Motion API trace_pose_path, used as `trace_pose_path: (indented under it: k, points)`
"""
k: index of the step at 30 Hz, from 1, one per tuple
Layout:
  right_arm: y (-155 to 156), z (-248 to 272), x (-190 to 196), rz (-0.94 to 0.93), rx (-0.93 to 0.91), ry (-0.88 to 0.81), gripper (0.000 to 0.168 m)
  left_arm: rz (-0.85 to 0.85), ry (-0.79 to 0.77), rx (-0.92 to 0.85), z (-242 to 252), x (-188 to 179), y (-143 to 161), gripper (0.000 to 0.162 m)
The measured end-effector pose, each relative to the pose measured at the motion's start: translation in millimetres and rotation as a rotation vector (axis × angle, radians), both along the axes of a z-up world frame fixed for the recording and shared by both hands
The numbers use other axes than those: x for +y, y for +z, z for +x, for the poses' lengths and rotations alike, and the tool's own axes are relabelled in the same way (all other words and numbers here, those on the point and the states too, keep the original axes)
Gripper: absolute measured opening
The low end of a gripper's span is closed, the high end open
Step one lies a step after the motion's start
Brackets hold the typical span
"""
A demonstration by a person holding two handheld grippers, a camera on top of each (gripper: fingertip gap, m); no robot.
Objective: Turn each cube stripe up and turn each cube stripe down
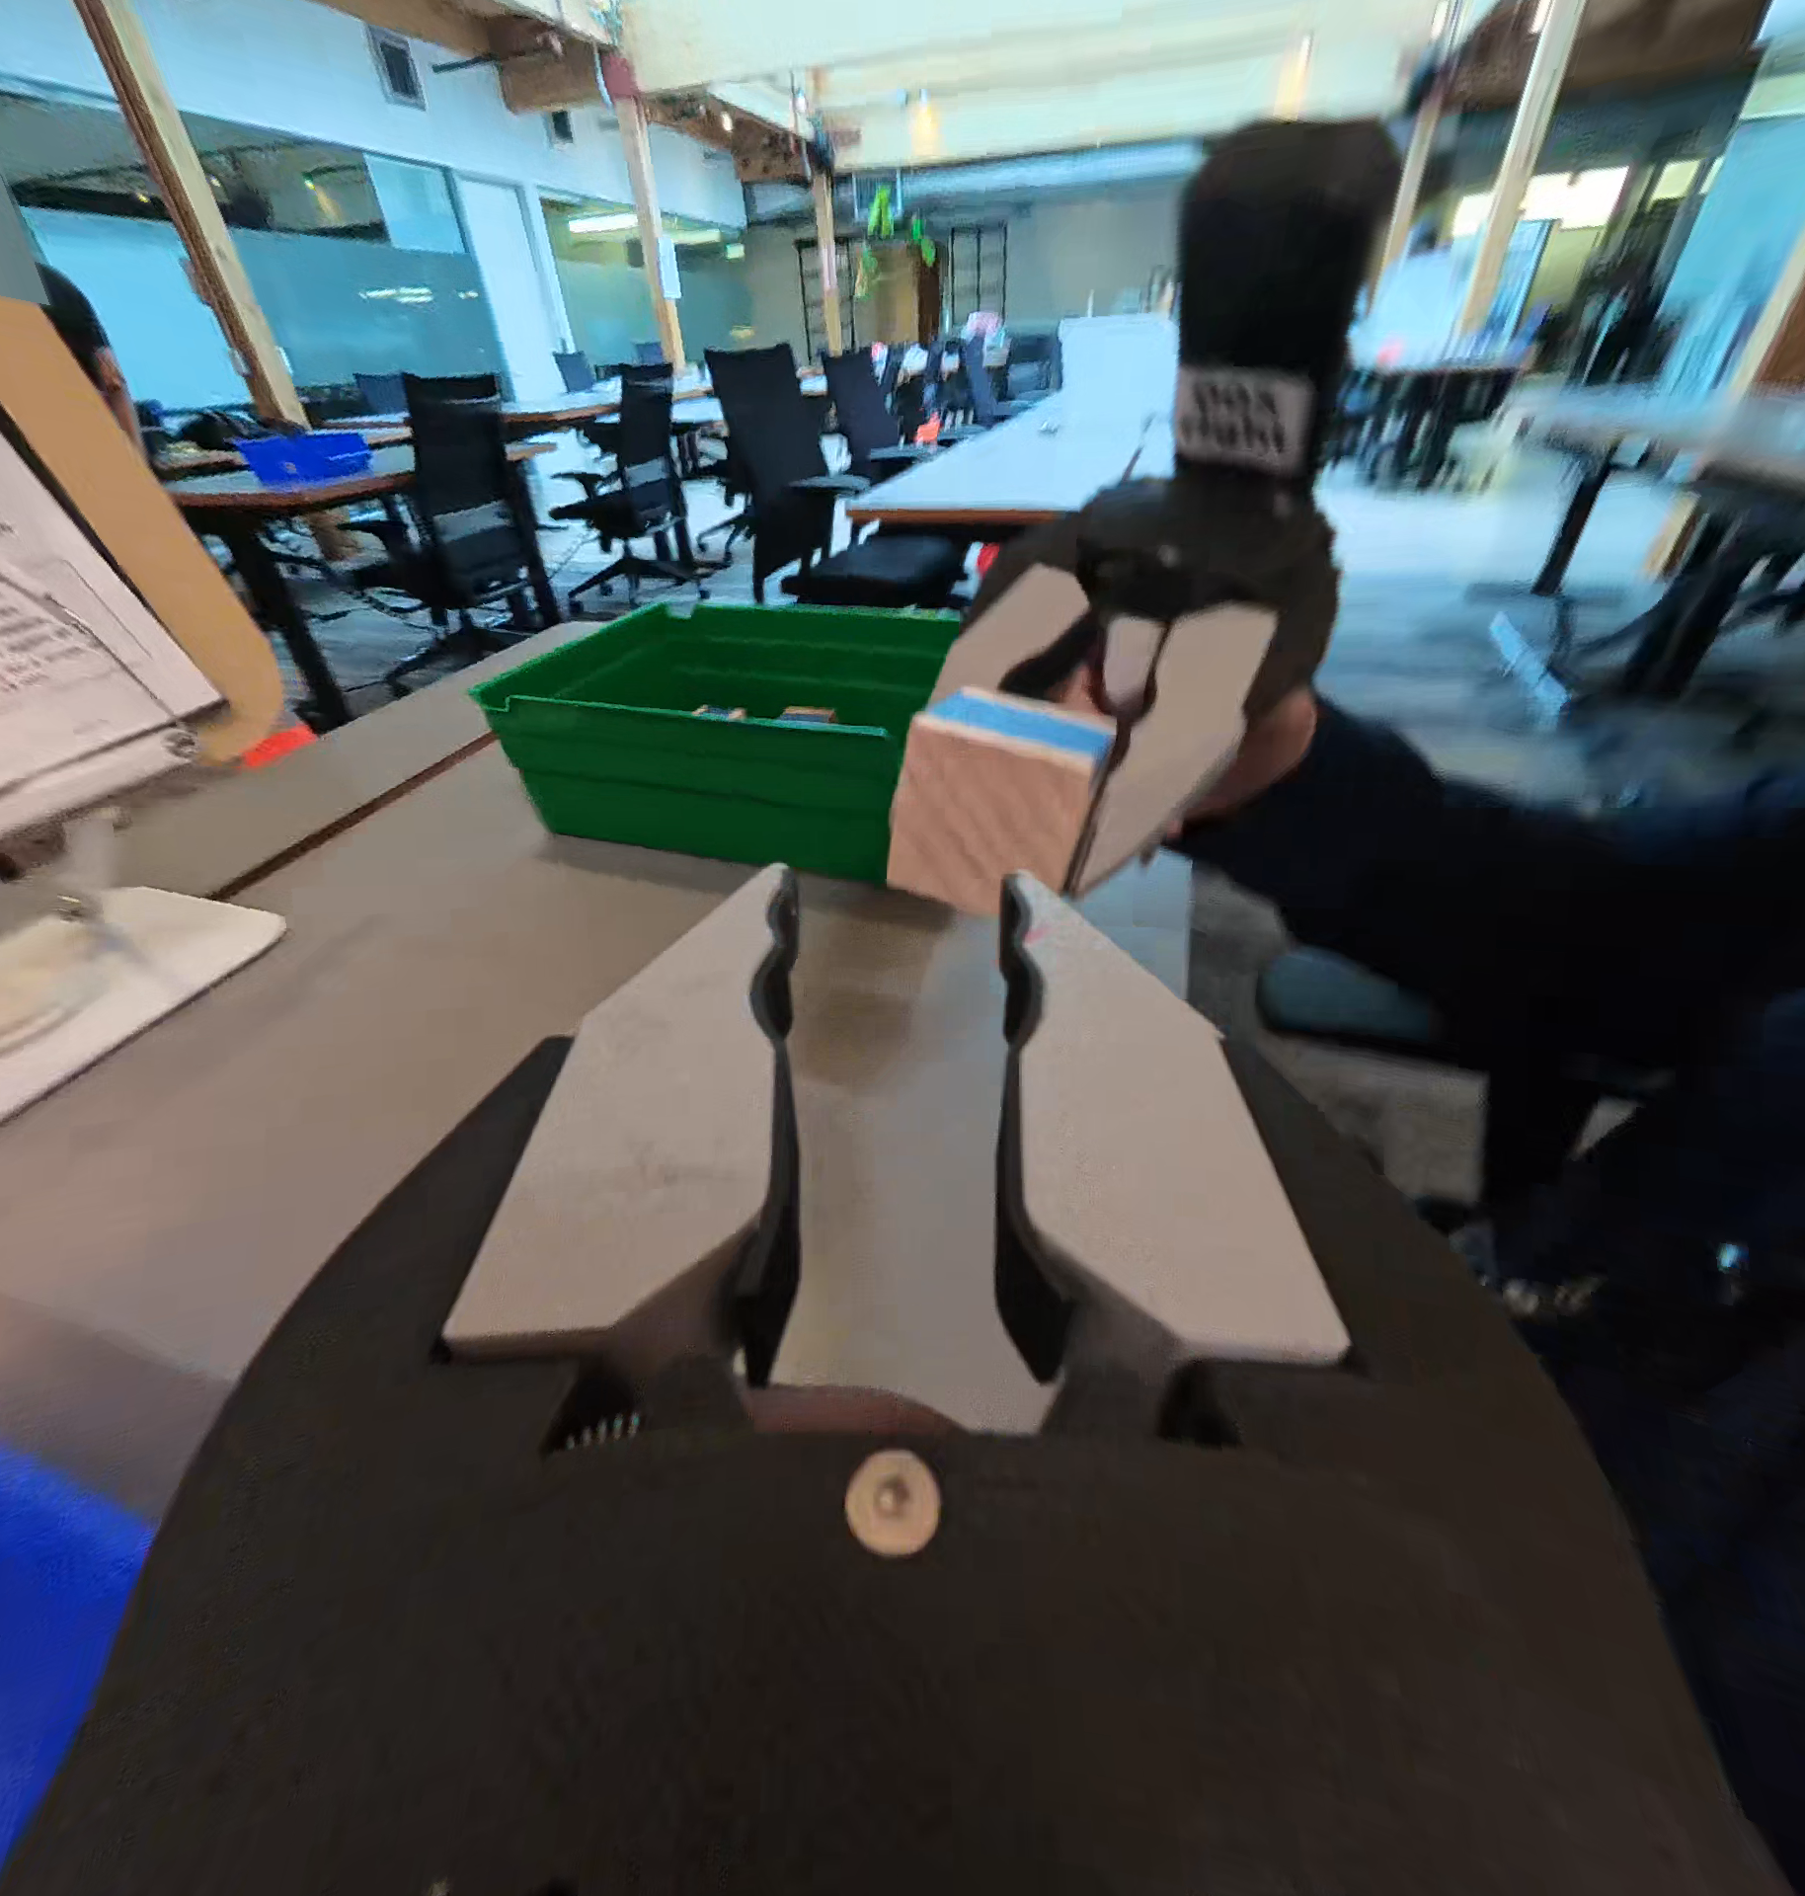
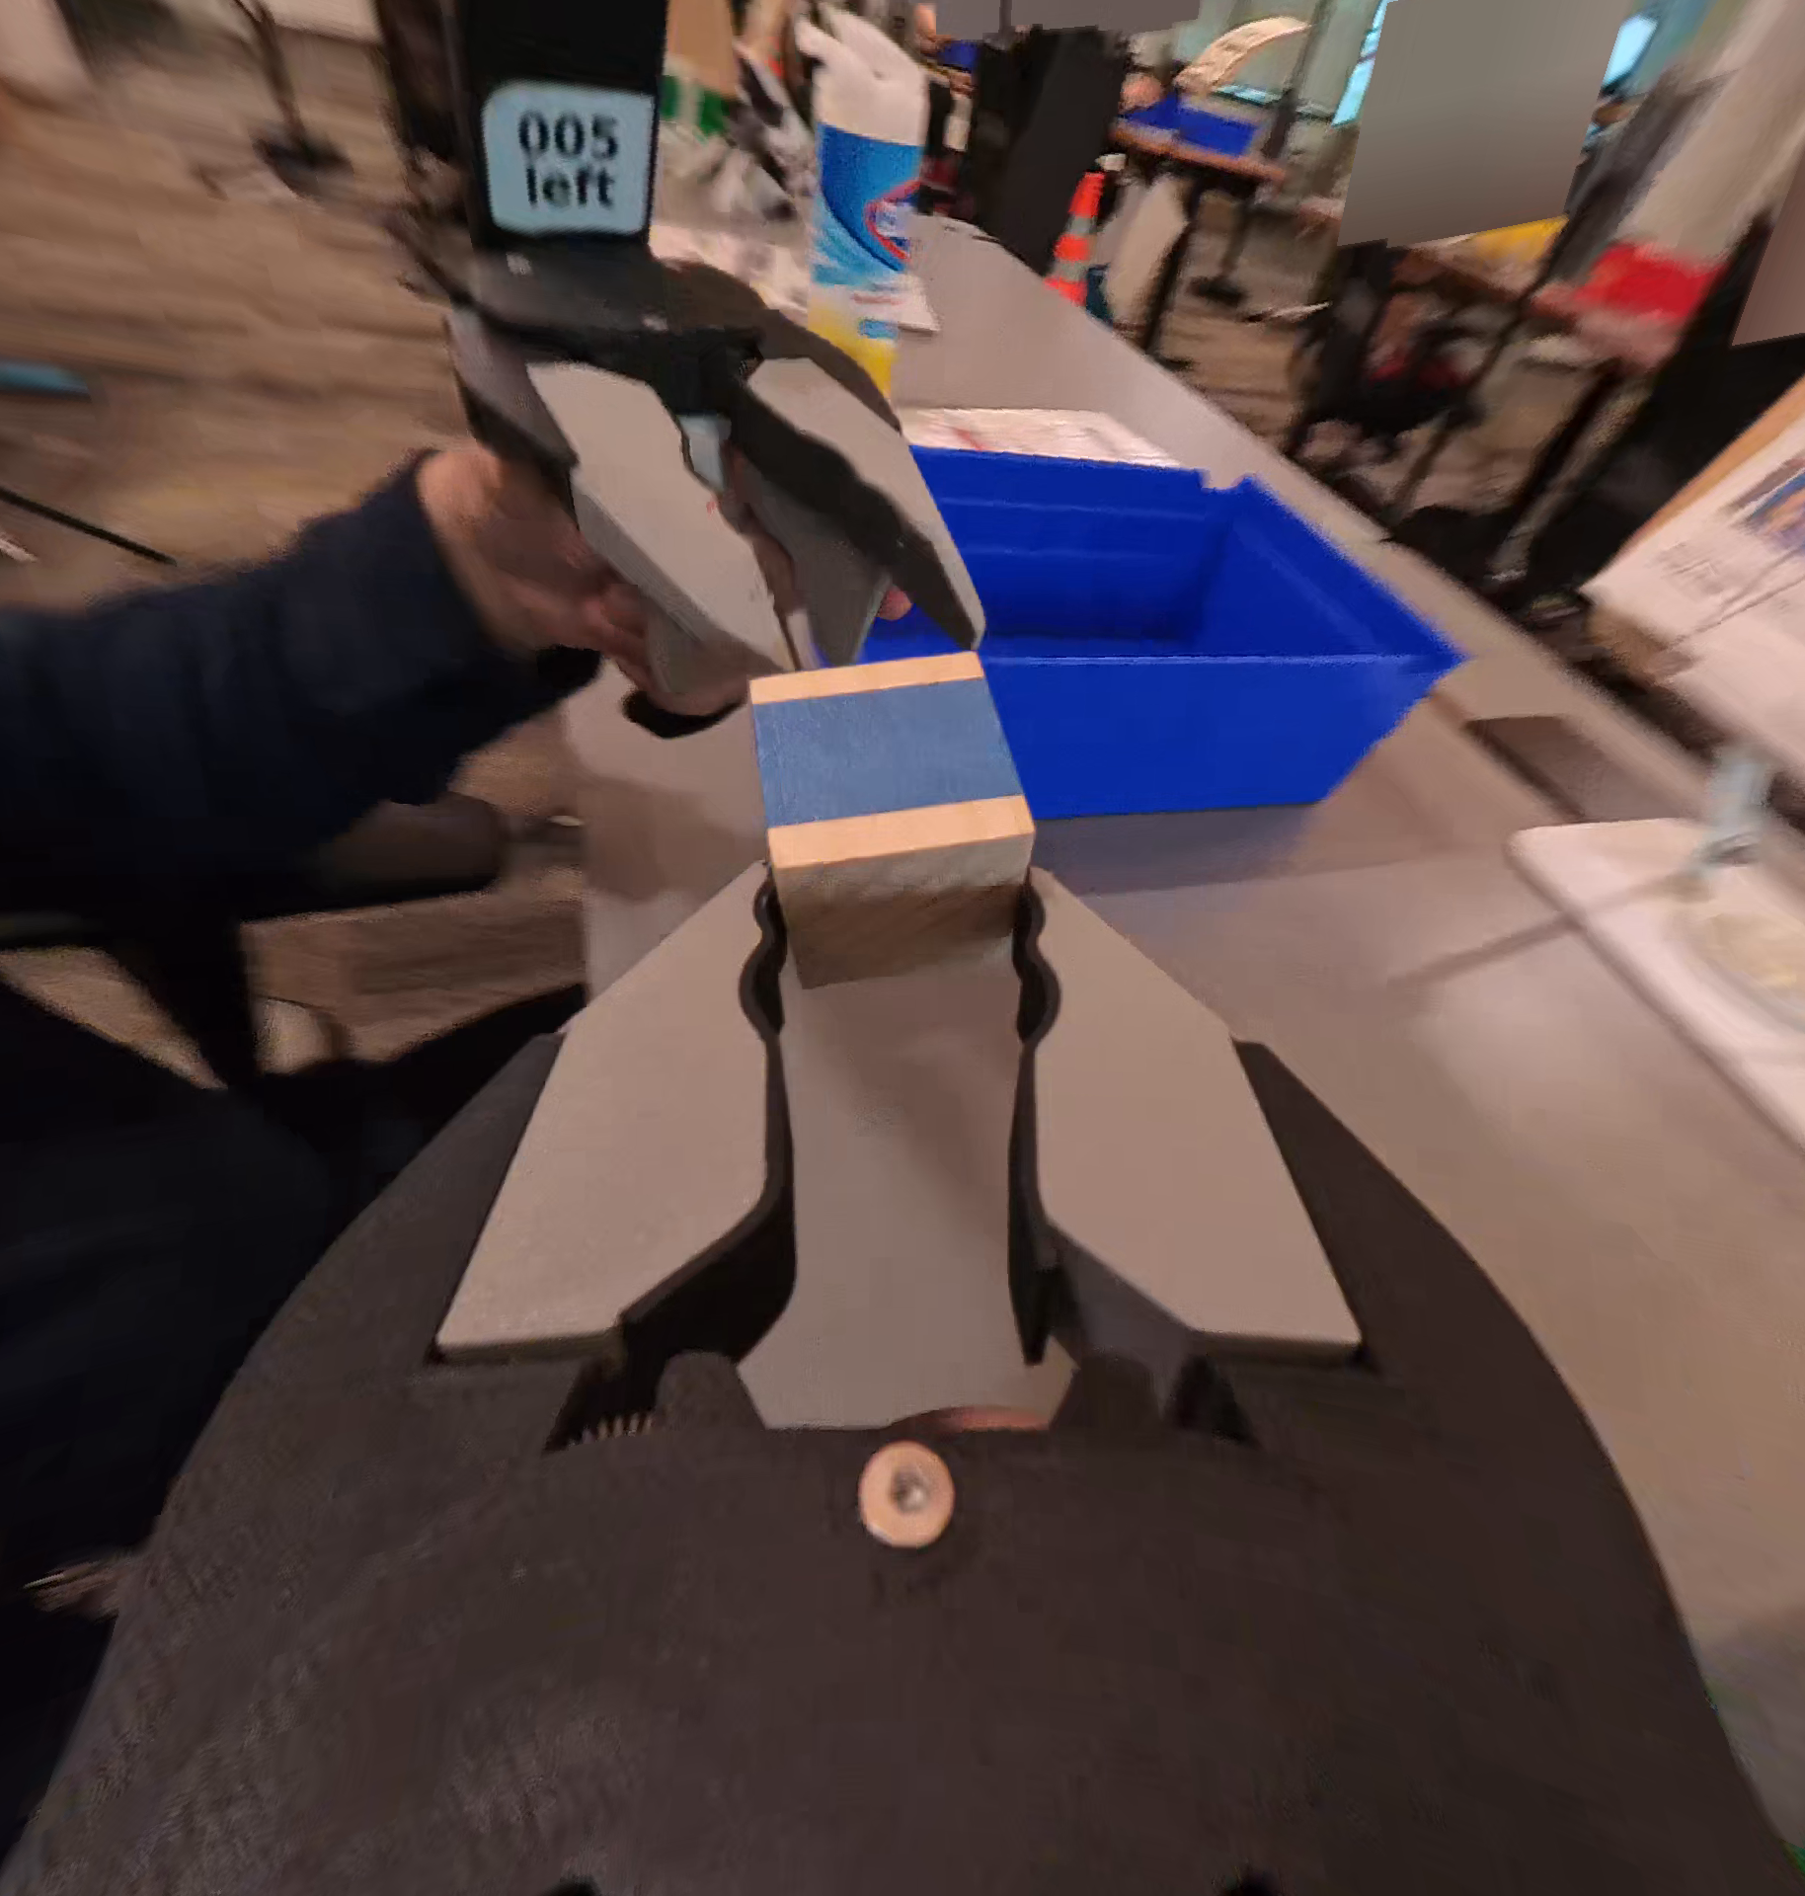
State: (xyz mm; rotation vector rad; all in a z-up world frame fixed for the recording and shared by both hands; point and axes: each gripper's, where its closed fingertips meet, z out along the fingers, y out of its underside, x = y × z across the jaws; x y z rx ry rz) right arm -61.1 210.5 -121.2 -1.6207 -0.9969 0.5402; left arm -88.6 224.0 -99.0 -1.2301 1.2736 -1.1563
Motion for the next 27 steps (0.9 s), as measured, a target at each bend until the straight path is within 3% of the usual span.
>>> trace_pose_path:
  k: [2, 5, 13, 27]
  points:
    - [5.8, -1.7, -6.1, -0.102, 0.108, 0.069, 0.042, 0.077, -0.013, 0.056, -4.2, -7.6, -7.0, 0.041]
    - [7.1, -4.4, -16.6, -0.201, 0.173, 0.155, 0.042, 0.059, -0.090, 0.026, -1.7, -25.4, -2.8, 0.046]
    - [3.4, -11.1, -26.0, -0.231, 0.139, 0.182, 0.042, -0.106, -0.167, -0.022, 11.3, -34.2, 1.1, 0.048]
    - [0.7, -10.7, -26.9, -0.254, 0.124, 0.175, 0.042, -0.081, -0.153, -0.001, 10.6, -36.8, -1.5, 0.045]
